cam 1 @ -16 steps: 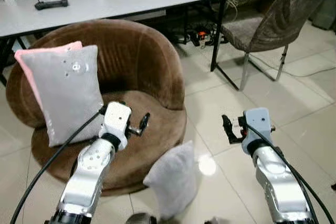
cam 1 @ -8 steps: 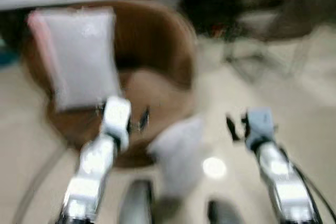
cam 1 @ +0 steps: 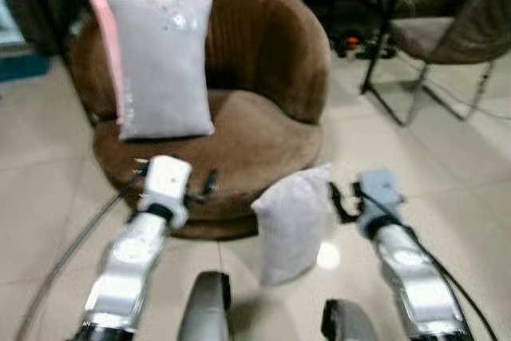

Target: Move the pillow to the sofa from floor

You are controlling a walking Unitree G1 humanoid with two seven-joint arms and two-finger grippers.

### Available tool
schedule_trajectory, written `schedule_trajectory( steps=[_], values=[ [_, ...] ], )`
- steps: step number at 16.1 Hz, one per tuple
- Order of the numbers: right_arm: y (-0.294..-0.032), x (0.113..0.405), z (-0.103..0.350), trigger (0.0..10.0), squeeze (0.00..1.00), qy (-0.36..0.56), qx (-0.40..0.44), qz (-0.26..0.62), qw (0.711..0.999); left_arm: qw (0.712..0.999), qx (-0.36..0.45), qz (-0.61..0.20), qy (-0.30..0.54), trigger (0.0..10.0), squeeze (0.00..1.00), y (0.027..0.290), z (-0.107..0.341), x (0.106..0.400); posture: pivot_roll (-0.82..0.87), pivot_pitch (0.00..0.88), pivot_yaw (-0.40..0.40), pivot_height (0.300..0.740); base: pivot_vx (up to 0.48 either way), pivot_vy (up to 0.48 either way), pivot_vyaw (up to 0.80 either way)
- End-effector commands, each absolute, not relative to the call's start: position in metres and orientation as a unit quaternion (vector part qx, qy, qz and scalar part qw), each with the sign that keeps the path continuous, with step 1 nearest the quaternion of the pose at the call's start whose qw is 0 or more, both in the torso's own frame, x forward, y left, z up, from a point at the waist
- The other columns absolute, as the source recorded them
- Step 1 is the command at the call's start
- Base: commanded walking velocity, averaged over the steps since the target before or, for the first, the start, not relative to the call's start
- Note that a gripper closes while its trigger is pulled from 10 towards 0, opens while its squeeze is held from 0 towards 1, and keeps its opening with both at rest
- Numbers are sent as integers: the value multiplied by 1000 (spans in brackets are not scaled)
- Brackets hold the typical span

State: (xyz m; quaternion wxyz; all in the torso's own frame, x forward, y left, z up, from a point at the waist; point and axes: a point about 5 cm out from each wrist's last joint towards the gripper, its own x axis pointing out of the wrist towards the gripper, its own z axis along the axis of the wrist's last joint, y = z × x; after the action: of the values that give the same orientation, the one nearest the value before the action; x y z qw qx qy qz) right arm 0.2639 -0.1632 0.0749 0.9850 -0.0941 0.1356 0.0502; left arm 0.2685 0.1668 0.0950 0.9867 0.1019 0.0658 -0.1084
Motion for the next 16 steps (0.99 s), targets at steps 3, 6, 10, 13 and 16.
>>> schedule_trajectory(
  steps=[3,6,10,13,16],
  values=[
    [-176,266,79,10000,0,131,-101,30,986,986,99,-125,51,10000,467,156,102,274,36,0,51,615,336,0,0],
    [-176,266,78,10000,0,135,-92,29,986,985,99,-131,51,10000,463,156,102,274,38,0,54,615,333,0,-758],
    [-177,266,79,10000,0,128,-95,26,987,984,101,-136,51,10000,463,154,102,275,37,0,59,615,328,0,-394],
    [-176,266,79,10000,0,127,-93,30,987,984,100,-135,52,10000,447,154,101,274,37,0,59,615,99,0,0],
    [-174,265,78,10000,0,131,-93,39,986,984,104,-133,62,10000,451,155,98,274,37,0,55,597,0,0,0]
  ],
)
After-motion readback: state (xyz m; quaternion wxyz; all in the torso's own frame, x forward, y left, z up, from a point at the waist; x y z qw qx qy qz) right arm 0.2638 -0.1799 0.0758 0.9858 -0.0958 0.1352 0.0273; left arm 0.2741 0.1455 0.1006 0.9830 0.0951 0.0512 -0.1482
